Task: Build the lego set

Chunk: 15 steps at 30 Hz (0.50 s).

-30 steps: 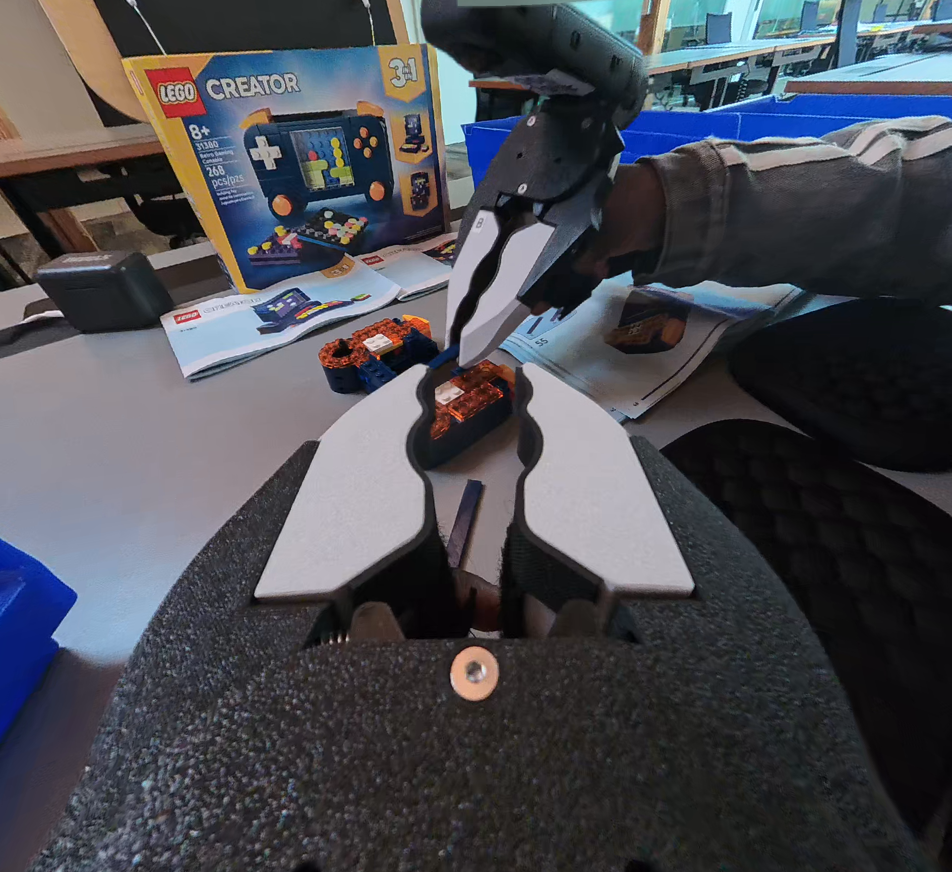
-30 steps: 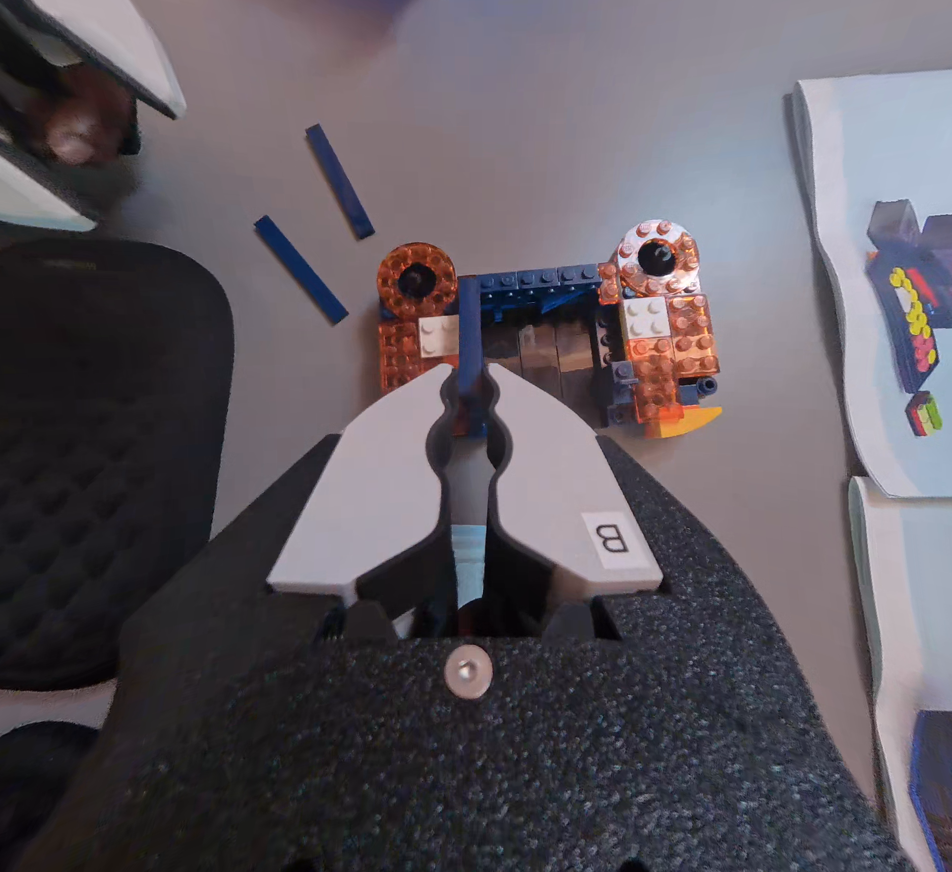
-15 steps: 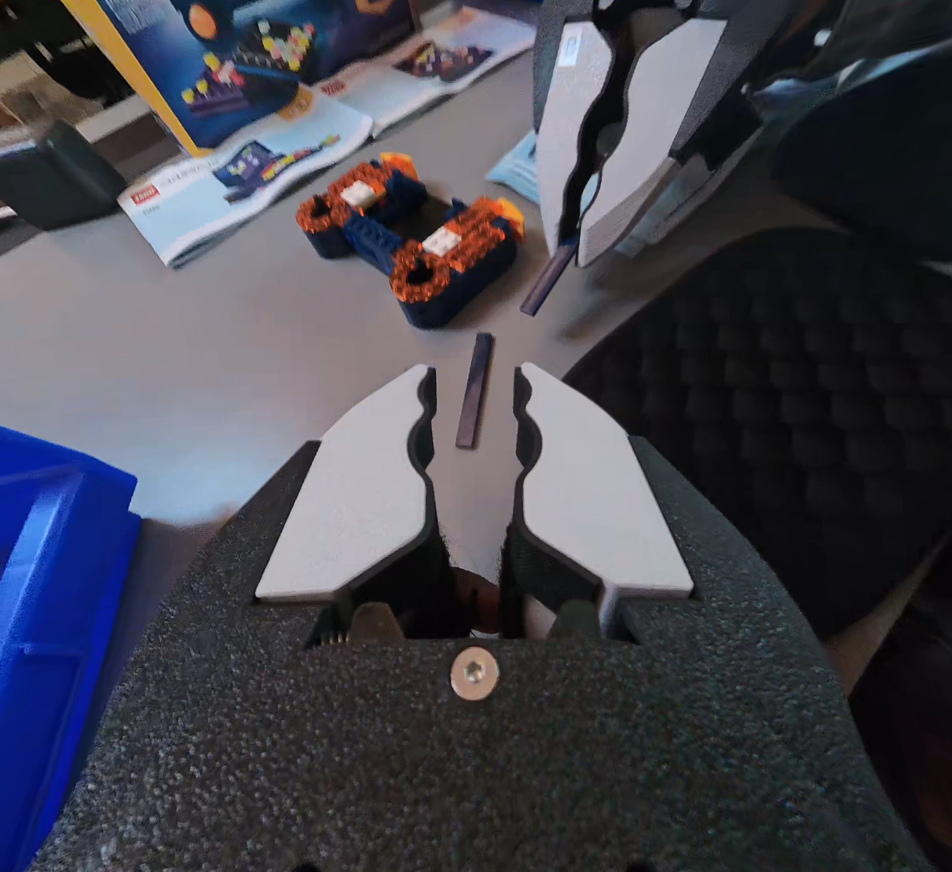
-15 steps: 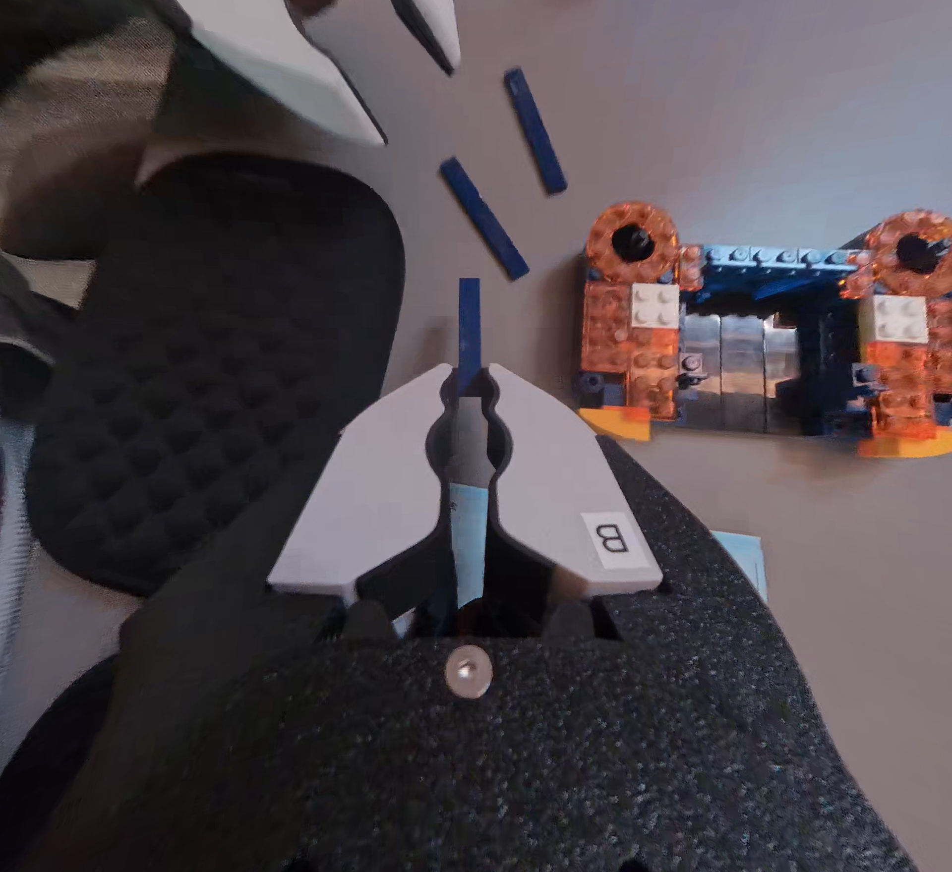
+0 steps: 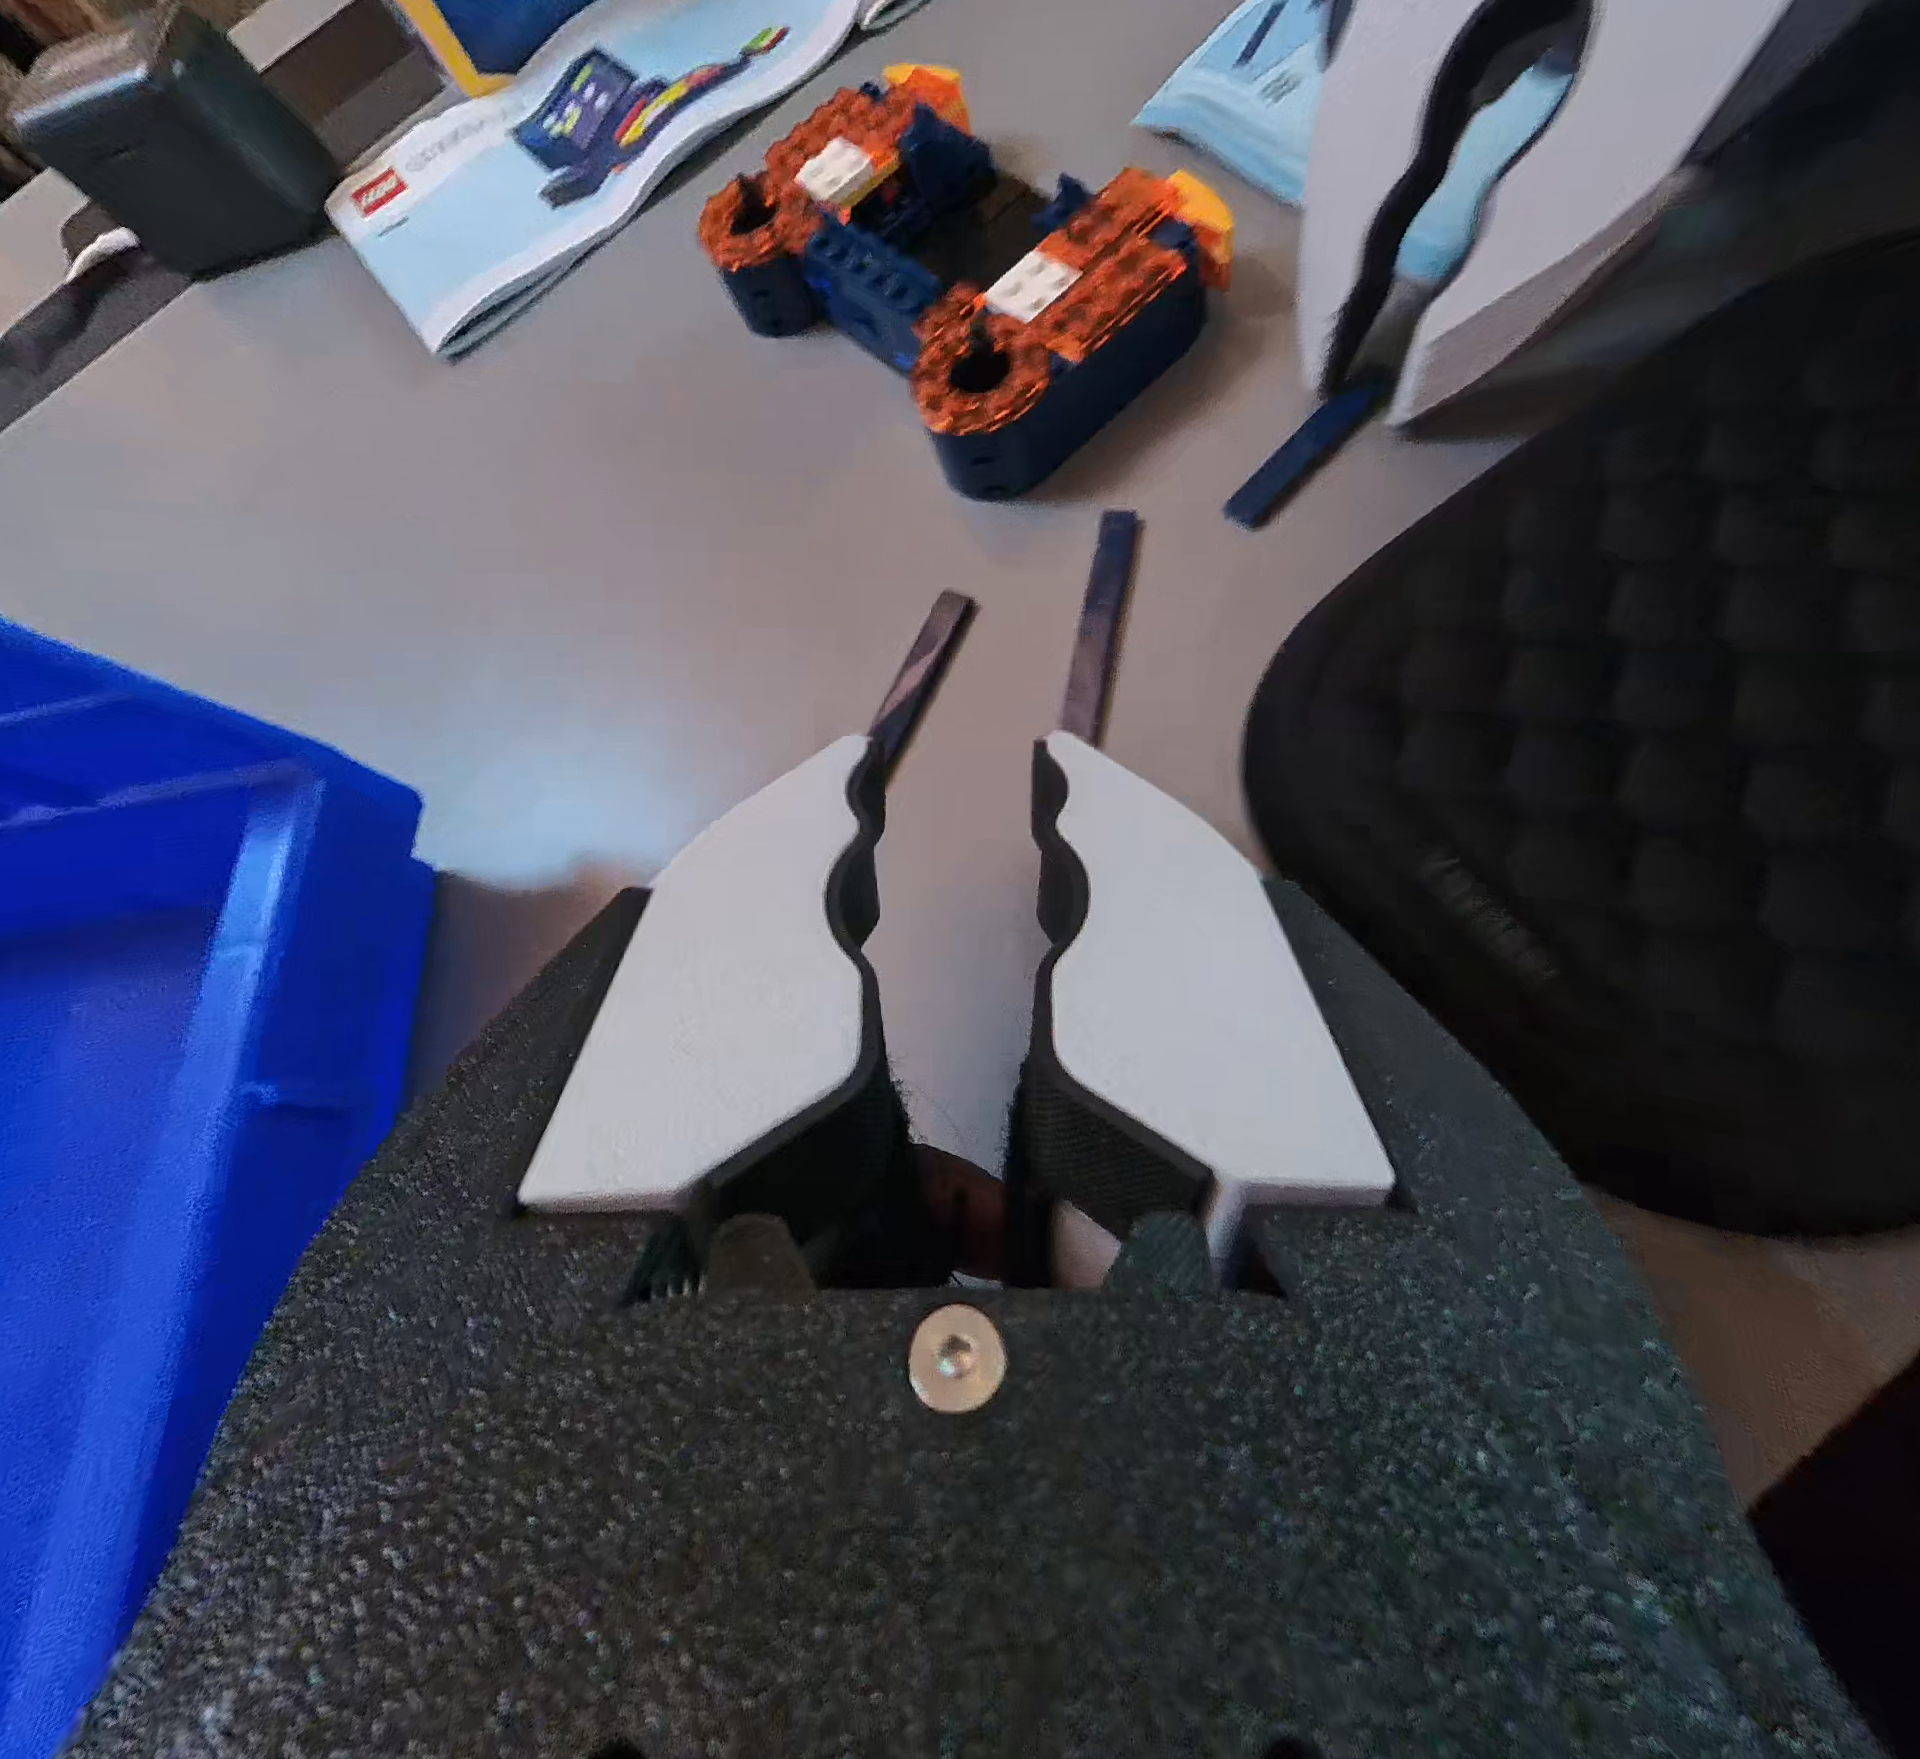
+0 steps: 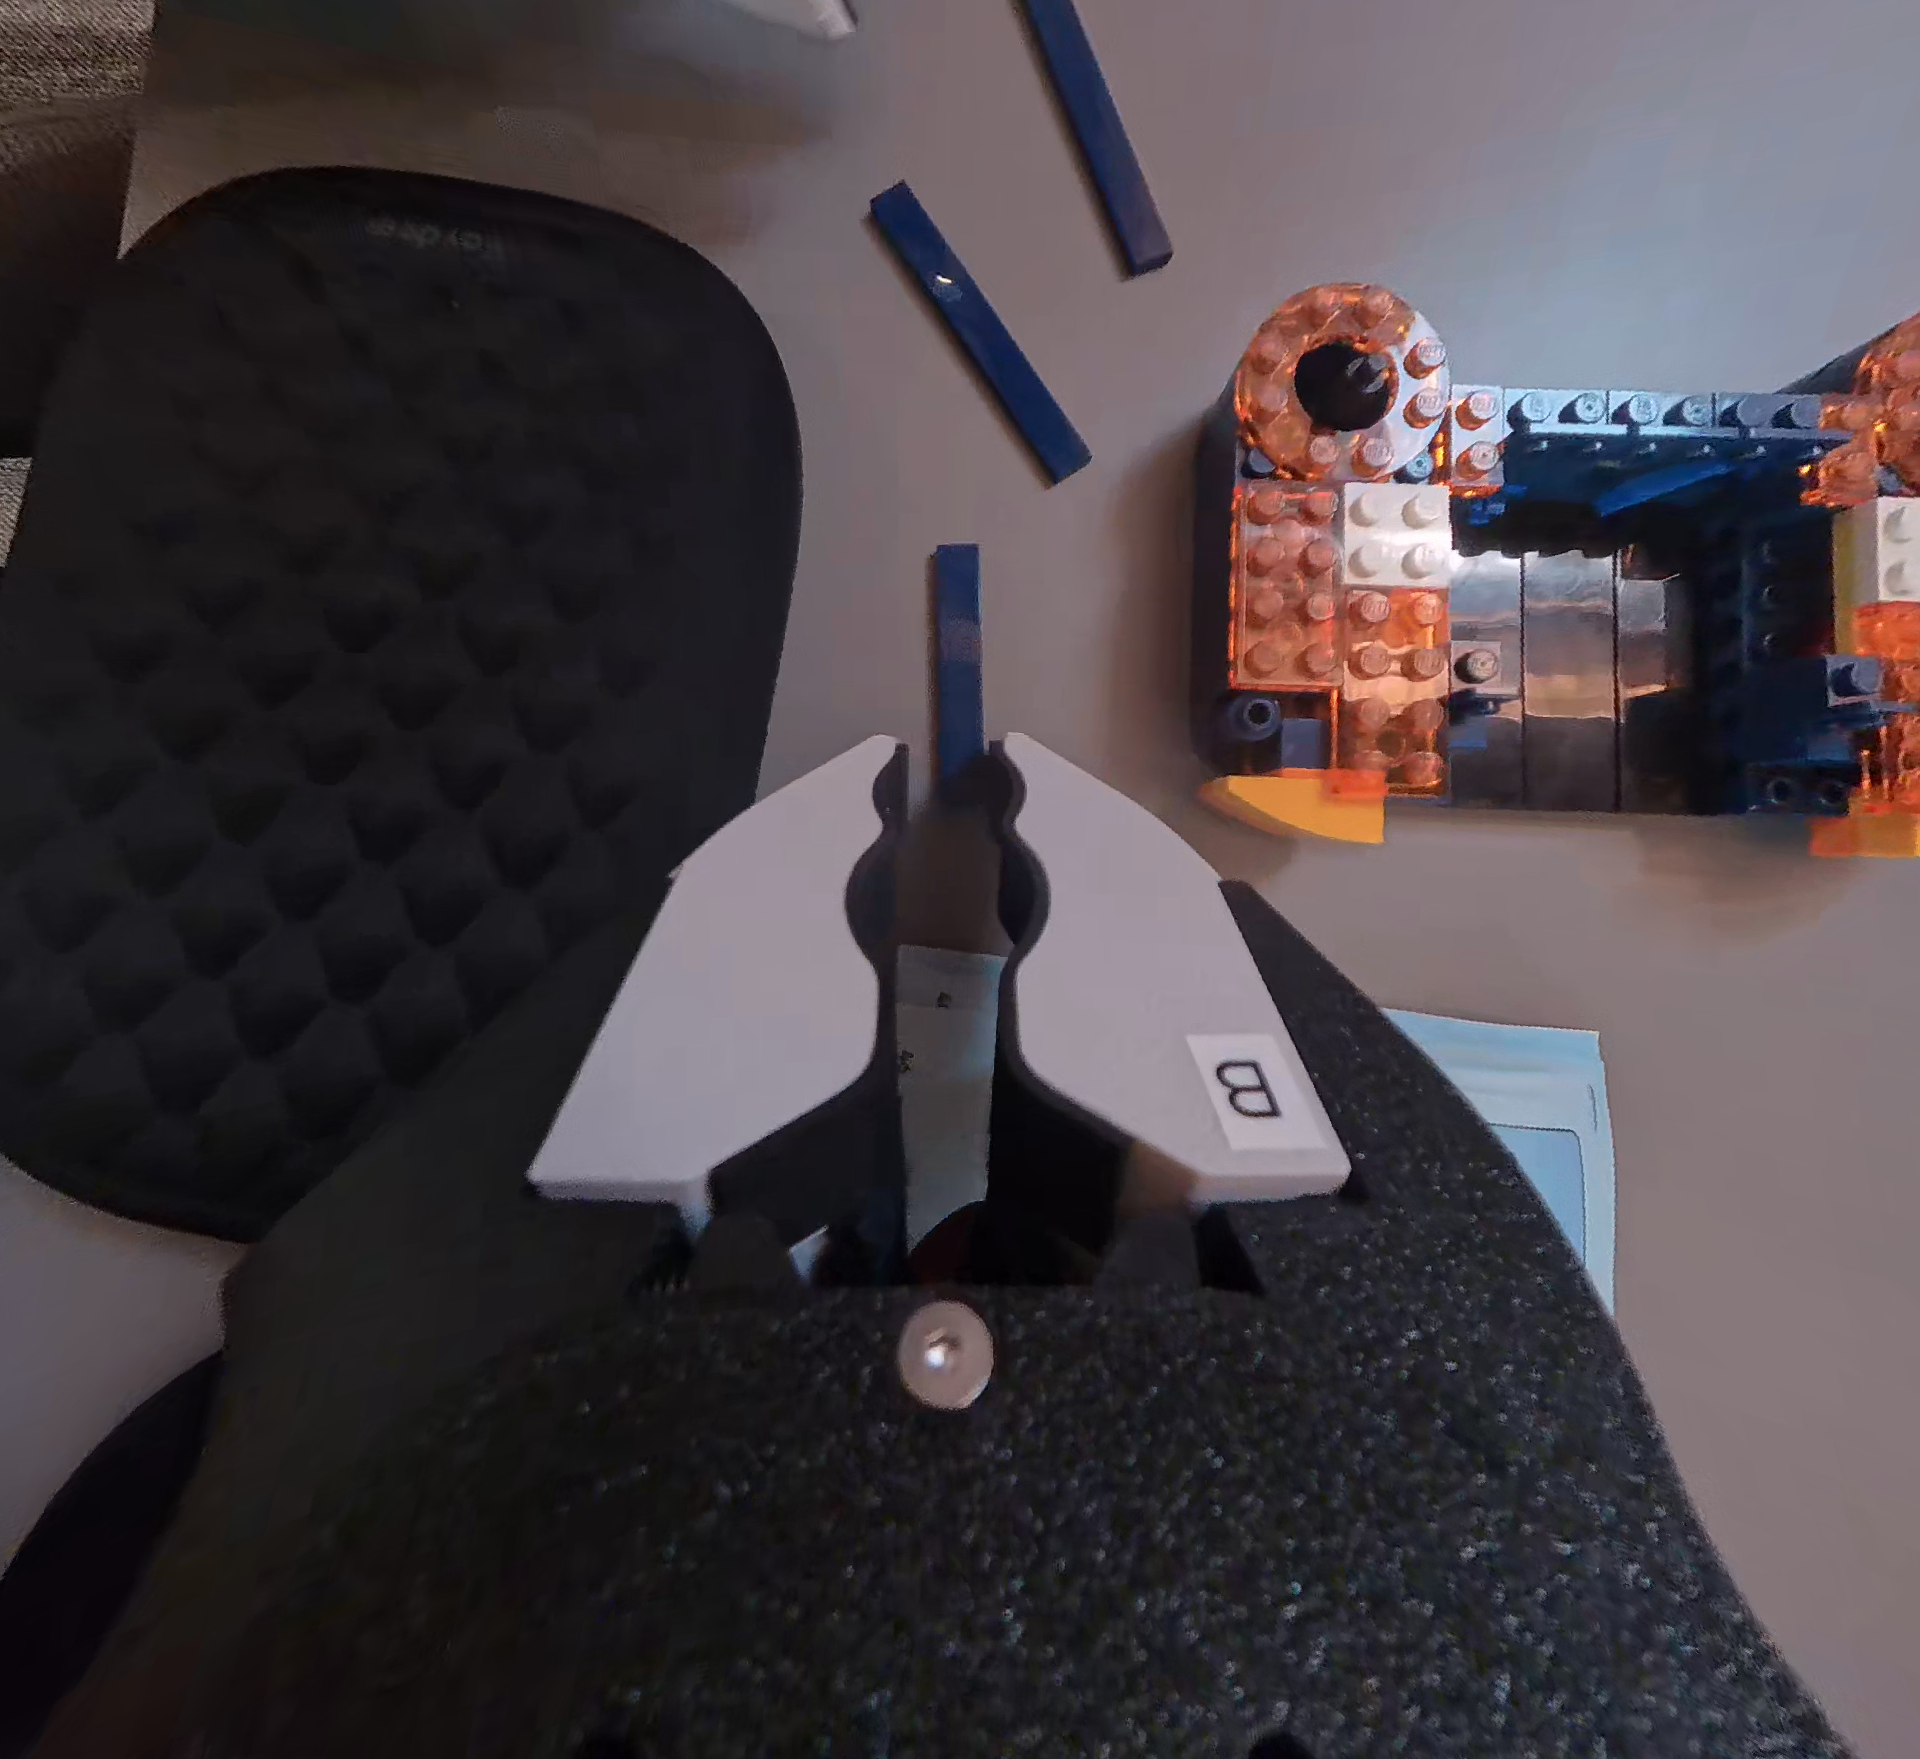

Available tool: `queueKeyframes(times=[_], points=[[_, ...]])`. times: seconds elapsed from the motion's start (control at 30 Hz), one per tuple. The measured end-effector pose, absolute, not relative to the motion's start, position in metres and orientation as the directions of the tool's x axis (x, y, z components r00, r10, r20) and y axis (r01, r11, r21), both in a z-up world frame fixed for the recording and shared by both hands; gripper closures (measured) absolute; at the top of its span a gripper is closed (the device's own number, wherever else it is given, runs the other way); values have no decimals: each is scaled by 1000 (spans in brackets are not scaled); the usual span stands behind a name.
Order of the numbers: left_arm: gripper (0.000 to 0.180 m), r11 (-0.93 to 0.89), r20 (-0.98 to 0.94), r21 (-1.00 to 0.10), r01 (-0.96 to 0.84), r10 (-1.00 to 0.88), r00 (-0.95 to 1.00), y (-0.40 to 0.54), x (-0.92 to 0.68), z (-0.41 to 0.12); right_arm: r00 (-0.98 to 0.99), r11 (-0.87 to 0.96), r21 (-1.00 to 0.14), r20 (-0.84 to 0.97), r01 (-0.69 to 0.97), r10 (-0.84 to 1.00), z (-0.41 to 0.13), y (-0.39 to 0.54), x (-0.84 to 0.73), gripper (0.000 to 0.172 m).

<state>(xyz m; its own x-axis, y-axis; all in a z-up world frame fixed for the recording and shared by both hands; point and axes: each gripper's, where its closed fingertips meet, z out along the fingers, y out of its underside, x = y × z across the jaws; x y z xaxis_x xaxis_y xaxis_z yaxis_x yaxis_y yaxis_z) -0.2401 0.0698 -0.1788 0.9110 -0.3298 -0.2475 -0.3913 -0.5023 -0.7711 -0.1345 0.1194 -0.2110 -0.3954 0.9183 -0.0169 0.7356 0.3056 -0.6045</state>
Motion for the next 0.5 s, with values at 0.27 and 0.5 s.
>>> queueKeyframes(times=[0.27, 0.5], points=[[156, -555, -272, -636, -536, -490, 828, 91, -262, -200, -363, 174, -713, -120, 679, 924, -175, 130, -119, 153], [173, -617, -3, -633, -467, -602, 799, 91, -249, -209, -221, 68, -767, -98, 638, 970, -148, 171, -79, 152]])
